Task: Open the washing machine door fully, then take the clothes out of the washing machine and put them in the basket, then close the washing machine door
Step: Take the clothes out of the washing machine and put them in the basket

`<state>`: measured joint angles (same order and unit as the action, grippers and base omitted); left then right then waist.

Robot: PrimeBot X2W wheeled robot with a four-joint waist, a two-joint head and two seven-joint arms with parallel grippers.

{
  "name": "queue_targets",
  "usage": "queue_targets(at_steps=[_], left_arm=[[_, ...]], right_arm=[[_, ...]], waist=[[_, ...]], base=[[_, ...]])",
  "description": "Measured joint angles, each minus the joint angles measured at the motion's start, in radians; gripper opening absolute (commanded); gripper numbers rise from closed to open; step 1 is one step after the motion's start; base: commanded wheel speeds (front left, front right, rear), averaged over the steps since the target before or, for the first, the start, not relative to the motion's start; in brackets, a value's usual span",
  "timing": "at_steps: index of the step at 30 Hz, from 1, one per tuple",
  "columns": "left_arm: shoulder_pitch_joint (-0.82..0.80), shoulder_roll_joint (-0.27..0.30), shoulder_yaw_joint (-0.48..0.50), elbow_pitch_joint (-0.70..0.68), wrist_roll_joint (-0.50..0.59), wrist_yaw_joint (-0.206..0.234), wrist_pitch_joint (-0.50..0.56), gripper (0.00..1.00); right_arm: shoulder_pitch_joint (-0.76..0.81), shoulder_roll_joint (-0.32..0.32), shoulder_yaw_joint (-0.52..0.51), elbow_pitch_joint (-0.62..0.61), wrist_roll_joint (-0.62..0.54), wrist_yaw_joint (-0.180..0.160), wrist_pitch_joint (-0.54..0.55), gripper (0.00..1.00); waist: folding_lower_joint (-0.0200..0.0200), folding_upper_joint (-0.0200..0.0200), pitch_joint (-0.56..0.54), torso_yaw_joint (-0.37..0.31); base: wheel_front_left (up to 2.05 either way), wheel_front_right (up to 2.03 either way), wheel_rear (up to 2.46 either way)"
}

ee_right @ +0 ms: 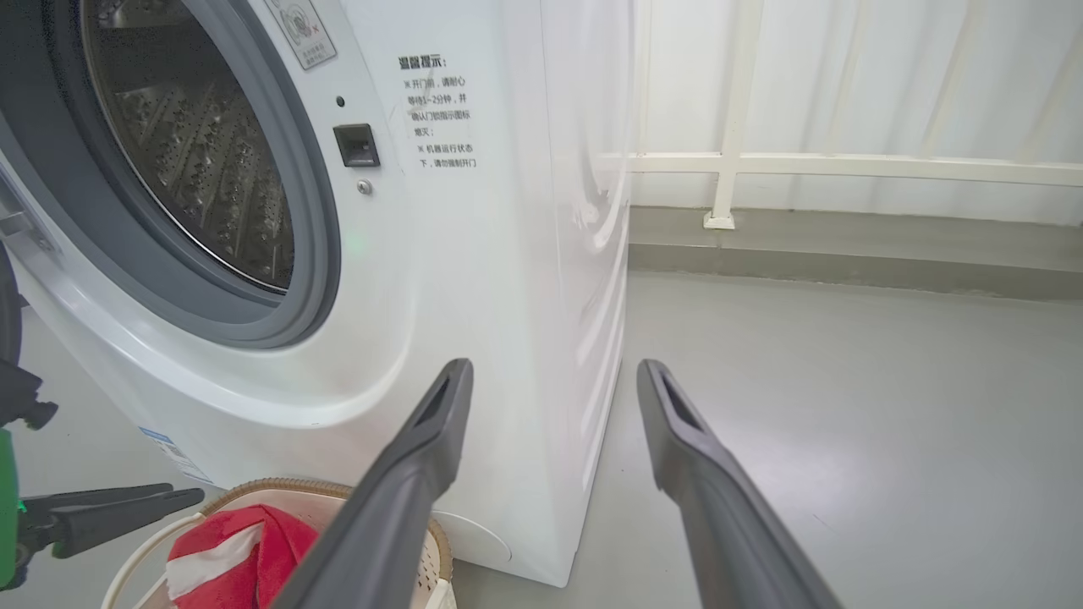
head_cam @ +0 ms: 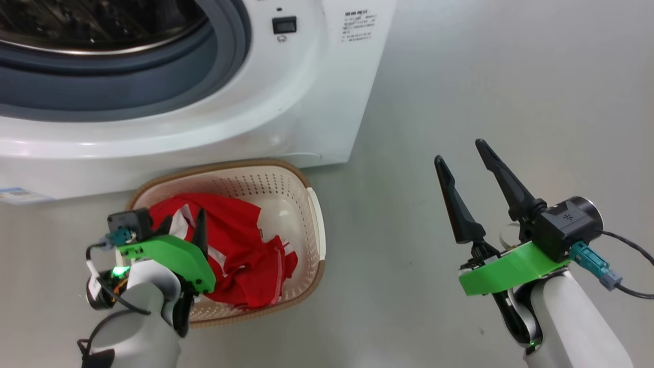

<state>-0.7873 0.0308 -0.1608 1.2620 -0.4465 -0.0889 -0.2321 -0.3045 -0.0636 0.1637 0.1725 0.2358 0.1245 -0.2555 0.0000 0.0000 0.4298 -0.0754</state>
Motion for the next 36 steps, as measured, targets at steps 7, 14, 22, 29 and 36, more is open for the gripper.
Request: queue_targets(at_steps=[7,14,22,29,36], left_arm=[[0.072,-0.007,-0.001,-0.13,-0.003,-0.008,-0.016,1.0],[0.188,-0.007,0.019,-0.353,0.004,-0.008,-0.017,1.0],[0.33,0.016,0.057,-0.635,0.101,0.045,-0.017,1.0],[0.462,0.018,0.12,-0.882,0.154,0.044,-0.018,1.0],[0.569,0.014,0.137,-0.938,0.128,0.007,-0.021,1.0]], right_arm=[[0.052,-0.004,-0.031,0.012,-0.01,0.0,0.0,1.0],[0.068,-0.007,-0.072,0.016,-0.035,0.0,0.0,1.0],[0.112,-0.004,-0.128,0.011,-0.053,0.0,0.0,1.0],[0.147,0.002,-0.153,0.008,-0.061,0.0,0.0,1.0],[0.188,0.006,-0.163,0.005,-0.065,0.0,0.0,1.0]], waist=[[0.0,0.0,-0.077,0.021],[0.0,0.0,-0.146,0.046],[0.0,0.0,-0.211,0.07],[0.0,0.0,-0.256,0.081],[0.0,0.0,-0.316,0.086]], base=[[0.0,0.0,0.0],[0.0,0.0,0.0],[0.0,0.0,0.0],[0.0,0.0,0.0],[0.0,0.0,0.0]])
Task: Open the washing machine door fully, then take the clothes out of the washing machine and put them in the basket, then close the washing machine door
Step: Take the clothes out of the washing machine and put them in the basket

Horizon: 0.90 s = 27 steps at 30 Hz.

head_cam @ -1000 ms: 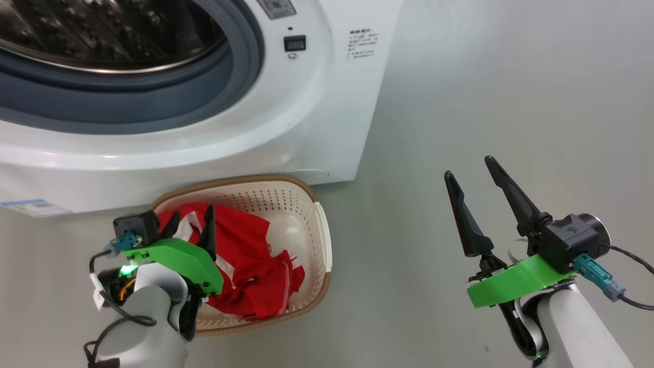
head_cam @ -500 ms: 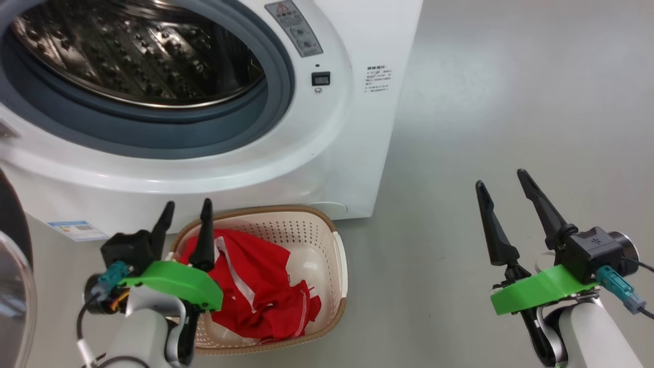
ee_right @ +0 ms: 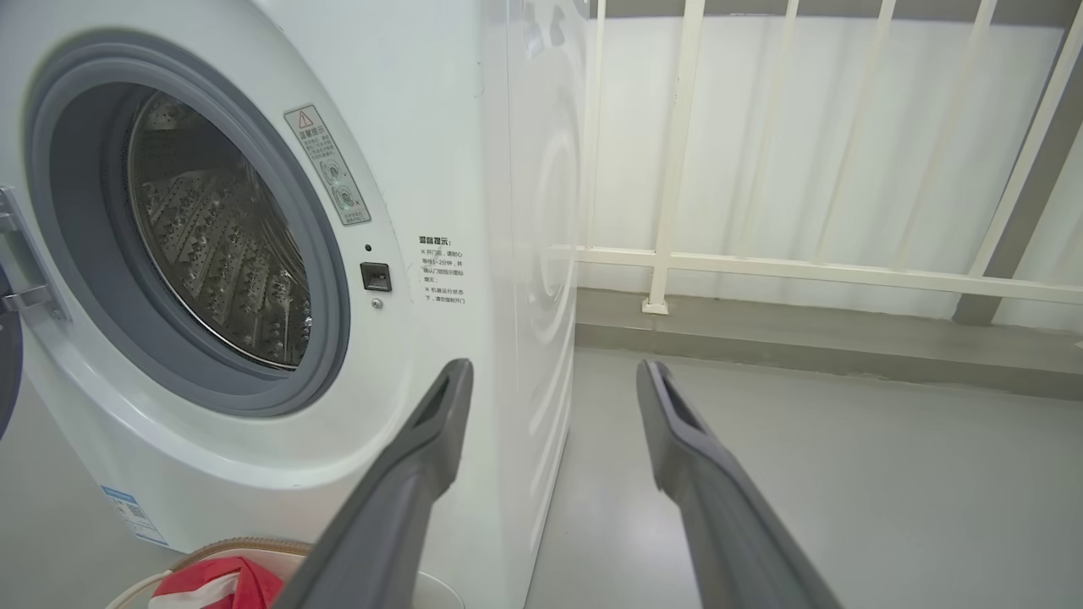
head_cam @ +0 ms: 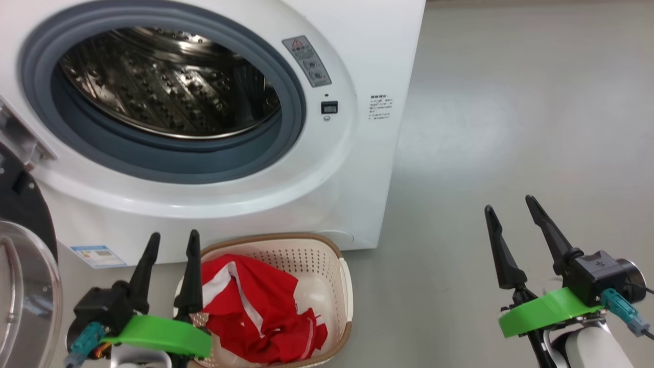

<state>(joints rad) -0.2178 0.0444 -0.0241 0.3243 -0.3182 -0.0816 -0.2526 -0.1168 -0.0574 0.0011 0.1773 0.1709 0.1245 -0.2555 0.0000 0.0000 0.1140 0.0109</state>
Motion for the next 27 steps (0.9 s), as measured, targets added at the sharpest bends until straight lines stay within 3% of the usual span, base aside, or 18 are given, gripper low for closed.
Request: queue_targets(at_steps=[12,27], left_arm=[[0.105,0.001,0.026,-0.045,0.02,-0.017,0.0,1.0],[0.164,0.001,0.052,-0.076,0.046,-0.017,0.0,1.0]], right_arm=[[0.077,0.007,-0.047,-0.023,-0.016,0.0,0.0,1.0],[0.13,0.011,-0.049,-0.076,-0.017,0.0,0.0,1.0]], waist=[[0.0,0.0,-0.091,0.004],[0.0,0.0,-0.122,-0.003]], base=[[0.0,0.0,0.0],[0.0,0.0,0.0]])
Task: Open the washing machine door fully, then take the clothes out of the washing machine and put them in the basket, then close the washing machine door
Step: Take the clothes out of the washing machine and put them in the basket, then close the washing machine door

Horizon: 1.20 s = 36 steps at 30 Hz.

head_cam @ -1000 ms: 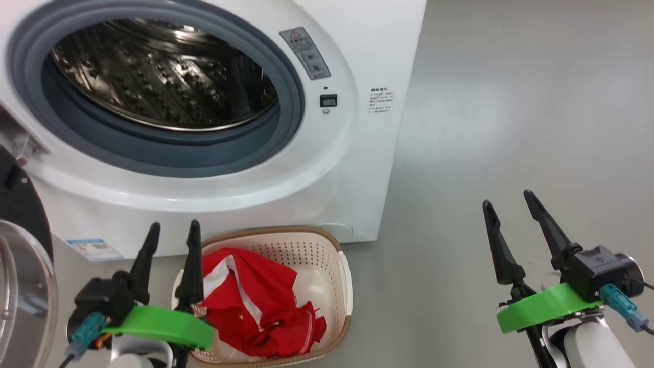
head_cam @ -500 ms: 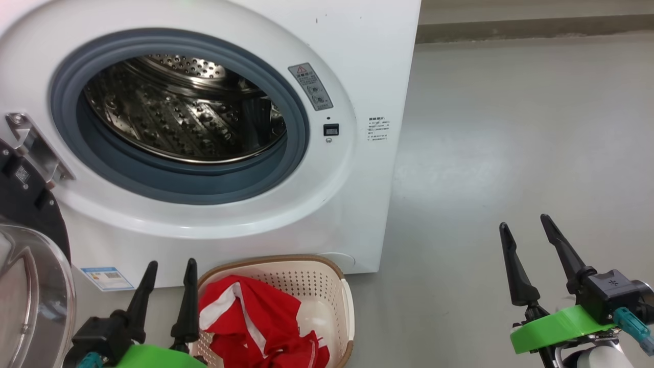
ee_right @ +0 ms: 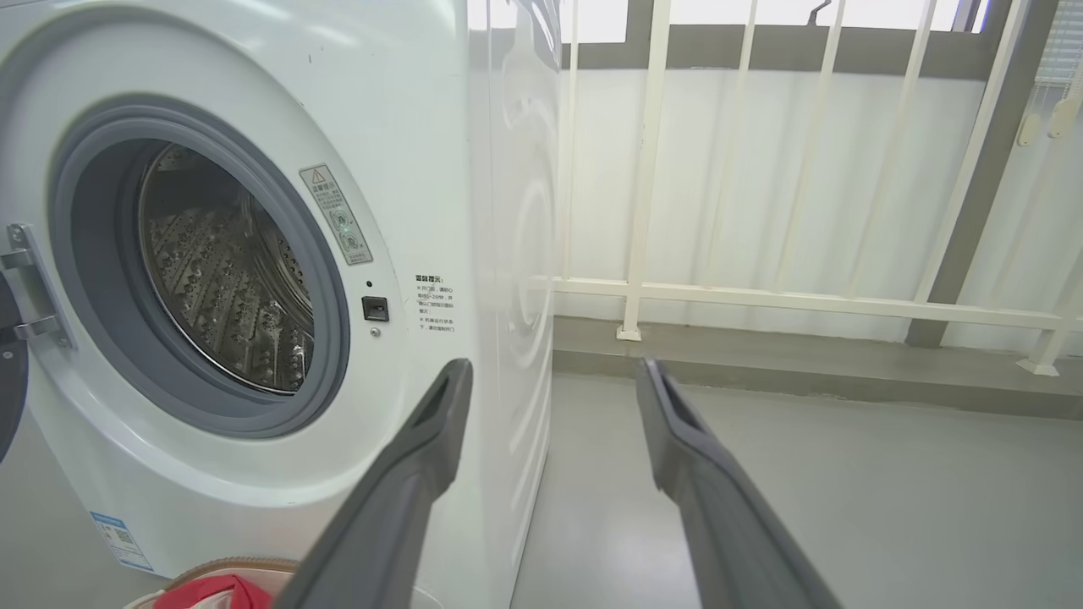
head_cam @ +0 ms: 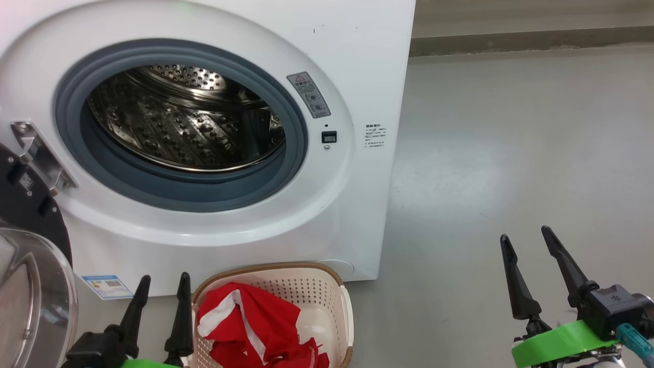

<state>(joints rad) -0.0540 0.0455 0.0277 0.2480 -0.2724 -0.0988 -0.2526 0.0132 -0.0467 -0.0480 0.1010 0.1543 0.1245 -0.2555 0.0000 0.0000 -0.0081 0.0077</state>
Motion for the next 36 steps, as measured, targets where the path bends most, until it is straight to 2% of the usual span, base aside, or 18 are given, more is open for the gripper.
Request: queue_targets(at_steps=[28,36], left_arm=[[0.01,0.002,0.004,0.001,0.027,0.0,0.0,1.0],[0.01,0.002,0.005,-0.005,0.036,0.0,0.0,1.0]], right_arm=[[0.006,0.001,0.03,0.005,0.0,0.0,0.0,1.0],[0.006,0.001,0.03,0.01,0.0,0.0,0.0,1.0]], waist=[[0.0,0.0,-0.004,0.011],[0.0,0.0,-0.007,0.016]], base=[[-0.01,0.01,0.0],[-0.64,0.64,0.0]])
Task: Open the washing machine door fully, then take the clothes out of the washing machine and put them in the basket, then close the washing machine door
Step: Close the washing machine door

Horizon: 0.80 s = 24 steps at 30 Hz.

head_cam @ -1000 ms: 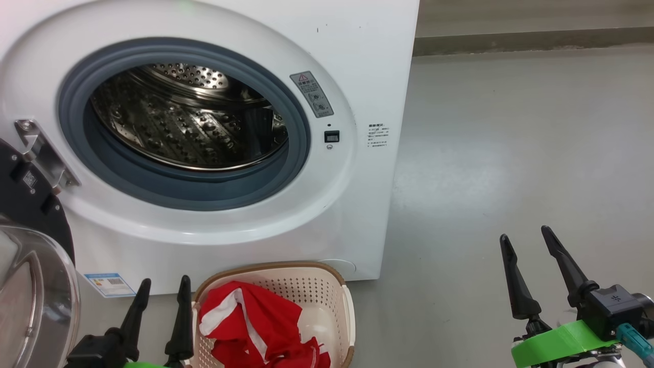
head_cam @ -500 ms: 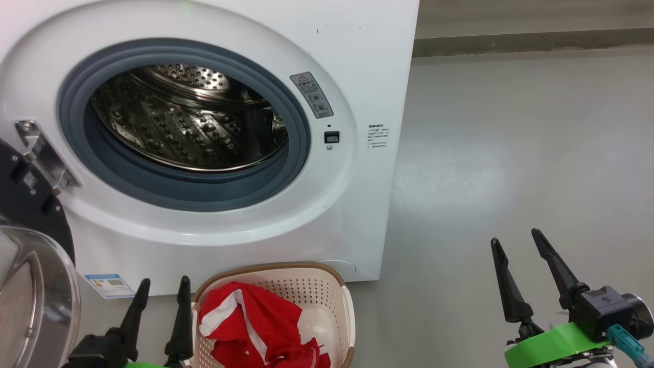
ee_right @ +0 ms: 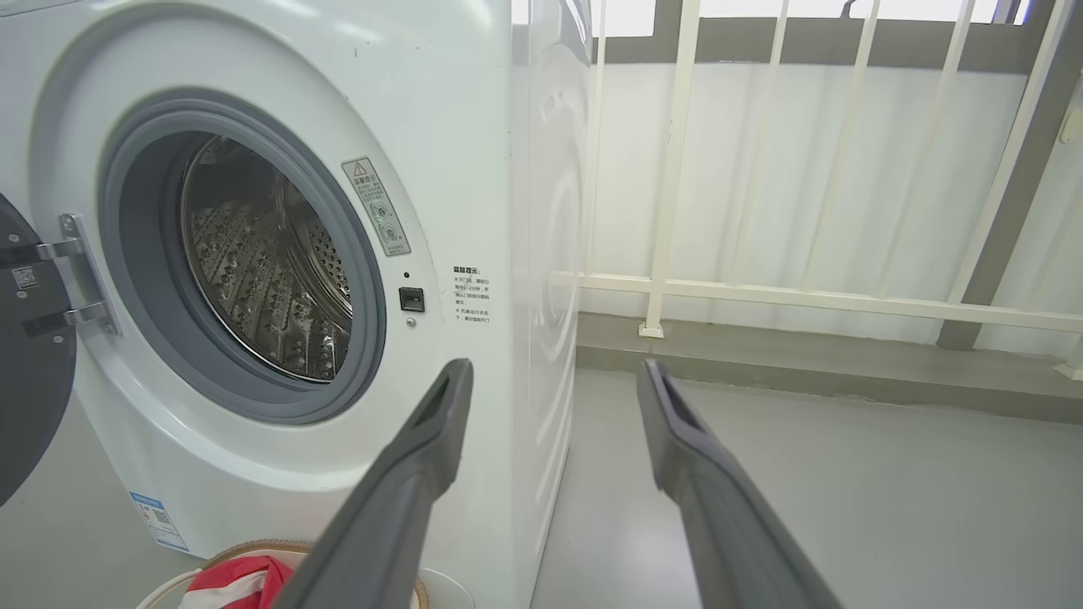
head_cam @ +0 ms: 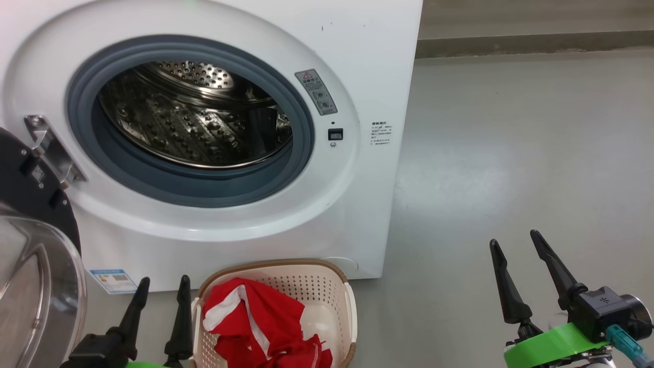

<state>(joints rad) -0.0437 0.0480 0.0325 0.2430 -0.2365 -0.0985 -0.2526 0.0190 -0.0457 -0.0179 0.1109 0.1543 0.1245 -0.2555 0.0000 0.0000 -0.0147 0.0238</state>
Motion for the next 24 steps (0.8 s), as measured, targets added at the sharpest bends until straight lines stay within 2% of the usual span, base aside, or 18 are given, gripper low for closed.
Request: queue_targets(at_steps=[14,24], left_arm=[[0.003,0.001,-0.02,-0.017,0.005,-0.009,0.0,1.0],[0.005,0.002,-0.022,-0.032,0.005,-0.008,0.0,1.0]], right_arm=[[0.0,0.0,-0.001,0.006,0.0,0.0,0.0,1.0],[0.0,-0.002,-0.001,0.009,0.0,0.0,0.0,1.0]], waist=[[0.0,0.0,-0.005,0.01],[0.0,0.0,-0.007,0.021]], base=[[-1.58,1.58,0.0],[-0.41,0.41,0.0]])
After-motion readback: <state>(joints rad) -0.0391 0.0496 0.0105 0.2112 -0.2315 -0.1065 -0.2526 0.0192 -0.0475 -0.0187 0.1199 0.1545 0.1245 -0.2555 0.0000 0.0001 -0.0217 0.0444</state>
